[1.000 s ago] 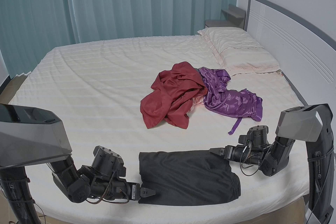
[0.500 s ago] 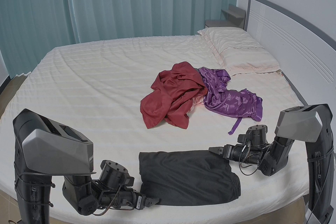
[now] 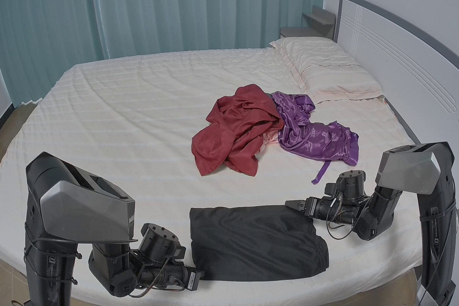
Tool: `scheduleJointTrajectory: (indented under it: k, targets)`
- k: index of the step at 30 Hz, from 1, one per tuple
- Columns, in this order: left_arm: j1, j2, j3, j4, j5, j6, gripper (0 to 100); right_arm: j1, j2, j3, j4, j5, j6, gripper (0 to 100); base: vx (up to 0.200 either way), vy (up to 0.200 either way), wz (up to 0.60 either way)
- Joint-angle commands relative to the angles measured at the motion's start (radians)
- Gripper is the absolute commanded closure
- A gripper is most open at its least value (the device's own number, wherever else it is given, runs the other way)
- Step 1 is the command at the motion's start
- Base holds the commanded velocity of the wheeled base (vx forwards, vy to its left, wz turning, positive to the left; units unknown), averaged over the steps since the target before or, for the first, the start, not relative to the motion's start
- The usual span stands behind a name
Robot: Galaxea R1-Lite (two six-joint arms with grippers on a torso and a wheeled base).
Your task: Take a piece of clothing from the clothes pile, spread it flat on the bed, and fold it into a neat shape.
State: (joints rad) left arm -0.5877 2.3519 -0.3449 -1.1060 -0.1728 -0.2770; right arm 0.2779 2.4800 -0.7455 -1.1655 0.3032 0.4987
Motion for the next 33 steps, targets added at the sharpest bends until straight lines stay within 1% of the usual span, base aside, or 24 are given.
scheduleJointTrajectory:
  k: [1,8,10,12,15,16,21,23,25,26,28,29,33]
  targets:
    - [-0.001,0.003,0.015,-0.003,-0.001,-0.007,100,0.000,-0.001,-0.002,0.000,0.001,0.000,0,0.000,0.000,0.00]
    - [-0.004,-0.006,0.058,-0.005,-0.001,-0.010,100,0.000,0.002,-0.008,0.010,0.001,-0.003,0,0.000,0.000,0.00]
    - [-0.004,-0.006,0.061,-0.005,-0.001,-0.010,100,0.001,0.004,-0.009,0.021,0.002,-0.005,0,0.000,0.000,0.00]
    - [-0.012,-0.005,0.063,-0.005,-0.001,-0.008,100,0.015,0.019,-0.031,0.061,0.001,-0.003,0,0.000,0.000,0.00]
    - [-0.018,-0.005,0.064,-0.005,0.001,-0.010,100,0.017,0.028,-0.052,0.070,-0.001,-0.002,0,0.000,0.000,0.00]
    - [-0.018,-0.006,0.066,-0.005,0.001,-0.010,100,0.015,0.027,-0.055,0.073,-0.001,-0.002,100,0.000,0.000,0.00]
    - [-0.023,-0.008,0.089,-0.006,0.001,-0.008,100,0.009,0.030,-0.074,0.070,-0.003,0.000,100,0.000,0.000,0.00]
    - [-0.029,-0.008,0.090,-0.006,0.002,-0.008,100,0.009,0.031,-0.078,0.069,-0.021,0.000,100,0.000,0.000,0.00]
    - [-0.029,-0.008,0.090,-0.006,0.002,-0.008,100,0.009,0.031,-0.078,0.069,-0.021,0.000,100,0.000,0.000,0.00]
    - [-0.029,-0.008,0.093,-0.006,0.002,-0.008,100,0.007,0.033,-0.103,0.064,-0.044,0.001,100,0.000,0.000,0.00]
    - [-0.029,-0.010,0.096,-0.006,0.002,-0.008,100,0.006,0.034,-0.110,0.063,-0.056,0.001,100,0.000,0.000,0.00]
    - [-0.029,-0.010,0.098,-0.006,0.002,-0.008,100,0.000,0.040,-0.123,0.058,-0.075,0.001,100,0.000,0.000,0.00]
    - [-0.029,-0.010,0.099,-0.006,0.002,-0.008,100,-0.002,0.056,-0.140,0.037,-0.082,0.001,100,0.000,0.000,0.00]
